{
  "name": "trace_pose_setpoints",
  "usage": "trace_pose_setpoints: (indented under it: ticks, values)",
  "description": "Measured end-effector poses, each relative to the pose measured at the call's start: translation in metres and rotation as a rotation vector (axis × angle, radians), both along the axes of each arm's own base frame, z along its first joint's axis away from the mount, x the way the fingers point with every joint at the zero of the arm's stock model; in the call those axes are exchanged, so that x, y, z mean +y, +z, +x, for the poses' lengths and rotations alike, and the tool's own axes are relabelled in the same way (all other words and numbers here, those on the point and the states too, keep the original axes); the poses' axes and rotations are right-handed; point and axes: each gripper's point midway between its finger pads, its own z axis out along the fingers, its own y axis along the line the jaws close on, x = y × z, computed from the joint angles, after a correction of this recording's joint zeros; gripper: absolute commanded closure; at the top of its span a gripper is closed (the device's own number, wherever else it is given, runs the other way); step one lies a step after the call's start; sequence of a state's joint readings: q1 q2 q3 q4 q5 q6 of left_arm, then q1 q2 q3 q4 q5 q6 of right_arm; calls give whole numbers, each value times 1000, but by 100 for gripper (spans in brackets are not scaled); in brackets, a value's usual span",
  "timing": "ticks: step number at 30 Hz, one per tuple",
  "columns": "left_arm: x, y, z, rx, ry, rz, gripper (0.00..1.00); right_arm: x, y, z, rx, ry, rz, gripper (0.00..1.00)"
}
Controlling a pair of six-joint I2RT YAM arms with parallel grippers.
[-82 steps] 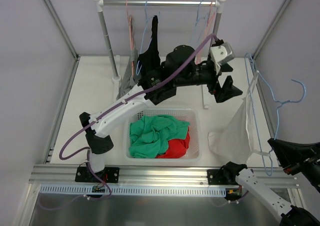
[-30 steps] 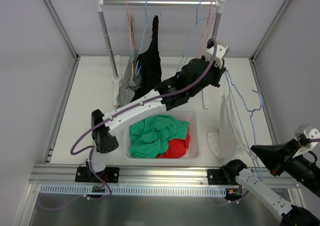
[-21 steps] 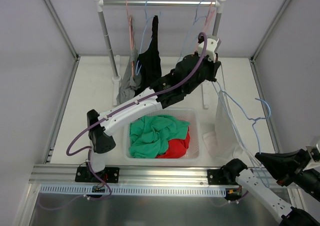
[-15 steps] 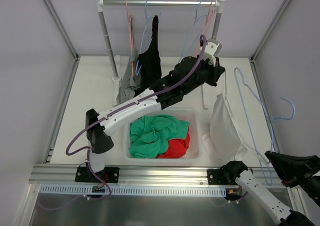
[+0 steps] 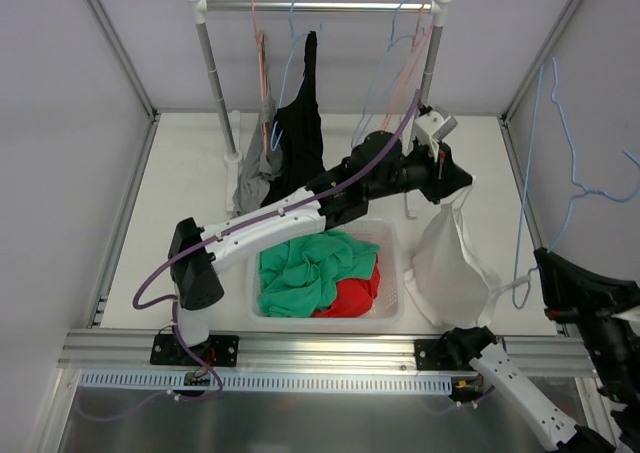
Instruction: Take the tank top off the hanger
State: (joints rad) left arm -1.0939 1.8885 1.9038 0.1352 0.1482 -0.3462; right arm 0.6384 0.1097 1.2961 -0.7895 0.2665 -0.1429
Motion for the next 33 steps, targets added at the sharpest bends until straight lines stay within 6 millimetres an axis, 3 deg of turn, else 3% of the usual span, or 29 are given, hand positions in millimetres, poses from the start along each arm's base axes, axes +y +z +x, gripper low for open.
trace_pose_setpoints:
  ticks: [4,8,11,13,17,24,26,30,31,32,33]
  values:
    - [-14,-37,-42,23,-134,39,100,15,7,54,-27,-121,-87,100]
    - [-21,-92,-73,82,-184,138,100,32,-6,116,-37,-266,-211,100]
    - [-18,-119,-77,124,-174,188,100,43,-19,151,-55,-344,-319,100]
    - [-16,-130,-74,148,-154,209,100,48,-21,164,-84,-374,-355,100]
    - [-15,-145,-65,187,-122,233,100,47,-7,168,-160,-415,-358,100]
    - [-26,-201,-64,295,-110,305,100,17,39,144,-342,-563,-365,100]
    - [-28,-218,-64,328,-105,328,100,13,40,145,-338,-596,-386,100]
    - [-28,-241,-65,374,-92,371,99,23,32,150,-242,-509,-431,100]
    - [-26,-245,-64,381,-85,384,93,25,37,149,-209,-479,-420,100]
    - [-26,-245,-63,381,-78,390,79,26,44,147,-174,-452,-404,100]
    - [-25,-243,-61,377,-66,395,45,26,55,143,-140,-425,-379,100]
